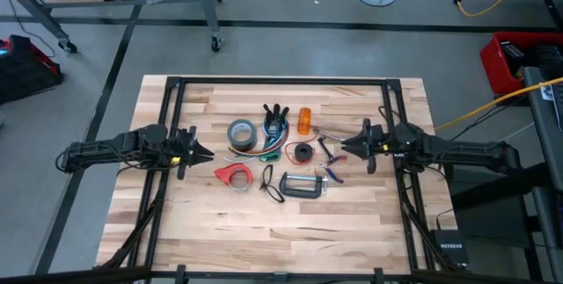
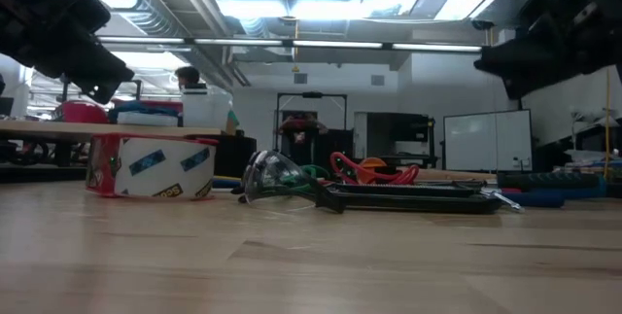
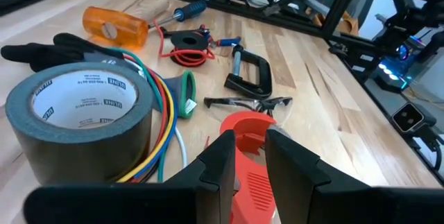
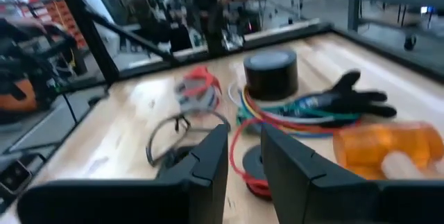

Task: Coil cords
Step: Return to Home Position

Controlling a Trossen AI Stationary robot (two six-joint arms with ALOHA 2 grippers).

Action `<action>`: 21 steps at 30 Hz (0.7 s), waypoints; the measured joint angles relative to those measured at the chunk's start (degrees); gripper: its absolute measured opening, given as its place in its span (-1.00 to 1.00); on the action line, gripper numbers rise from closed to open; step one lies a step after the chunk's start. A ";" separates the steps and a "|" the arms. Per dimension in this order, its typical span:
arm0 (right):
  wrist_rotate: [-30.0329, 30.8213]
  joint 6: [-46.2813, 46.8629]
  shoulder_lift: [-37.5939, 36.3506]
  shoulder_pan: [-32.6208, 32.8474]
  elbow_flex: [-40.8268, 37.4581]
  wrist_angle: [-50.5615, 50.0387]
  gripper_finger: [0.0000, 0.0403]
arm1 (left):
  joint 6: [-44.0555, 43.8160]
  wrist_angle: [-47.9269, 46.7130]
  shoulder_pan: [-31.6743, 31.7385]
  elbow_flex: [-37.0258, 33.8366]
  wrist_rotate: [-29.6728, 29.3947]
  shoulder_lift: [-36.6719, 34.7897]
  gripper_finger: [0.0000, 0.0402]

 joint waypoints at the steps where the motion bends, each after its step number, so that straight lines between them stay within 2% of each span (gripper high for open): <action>1: 0.00 -0.01 -1.18 -0.02 0.00 -0.11 -0.55 | -0.02 0.00 0.00 0.00 0.00 0.04 -0.64; 19: 0.00 -0.02 -18.37 0.00 0.00 -0.24 -0.55 | 0.00 -0.04 0.00 -0.04 0.03 0.04 -0.64; 21: 0.00 -0.06 -18.51 -0.02 0.10 1.05 -0.55 | 0.00 -0.04 0.00 -0.04 0.04 0.04 -0.64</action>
